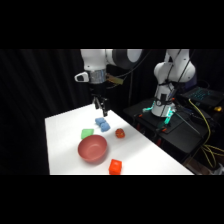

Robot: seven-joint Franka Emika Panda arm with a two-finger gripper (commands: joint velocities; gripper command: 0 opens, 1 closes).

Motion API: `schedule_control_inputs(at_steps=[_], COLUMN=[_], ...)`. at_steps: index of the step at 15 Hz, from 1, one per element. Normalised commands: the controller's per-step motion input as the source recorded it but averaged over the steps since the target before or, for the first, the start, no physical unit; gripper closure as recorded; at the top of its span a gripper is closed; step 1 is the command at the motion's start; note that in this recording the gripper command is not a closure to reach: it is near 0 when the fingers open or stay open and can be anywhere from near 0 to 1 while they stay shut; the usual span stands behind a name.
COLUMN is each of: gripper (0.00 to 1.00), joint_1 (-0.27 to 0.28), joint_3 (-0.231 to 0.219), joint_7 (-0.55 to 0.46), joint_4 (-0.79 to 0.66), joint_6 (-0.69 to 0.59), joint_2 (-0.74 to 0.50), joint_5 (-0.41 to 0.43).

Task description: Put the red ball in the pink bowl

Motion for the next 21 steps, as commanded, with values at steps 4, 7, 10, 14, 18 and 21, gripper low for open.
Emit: schedule_control_inputs(at_steps=[4, 7, 10, 14, 18, 21], gripper=[0.00, 0.00, 0.00, 0.00, 0.00, 0.00], joint_1=[-0.021, -0.030, -0.043, -0.049, -0.053, -0.046], joint_3=[0.019, 0.006, -0.010, -0.019, -0.016, -0.003], joint_7=[0.01, 0.05, 0.09, 0.09, 0.06, 0.05], joint_4=[-0.04, -0.25, -0.43, -0.50, -0.44, -0.30], joint_6=[0.01, 0.18, 0.35, 0.47, 0.48, 0.44], joint_2=[-0.05, -0.18, -0.27, -0.29, -0.20, -0.01], joint_5=[-0.005, -0.019, -0.009, -0.008, 0.037, 0.074])
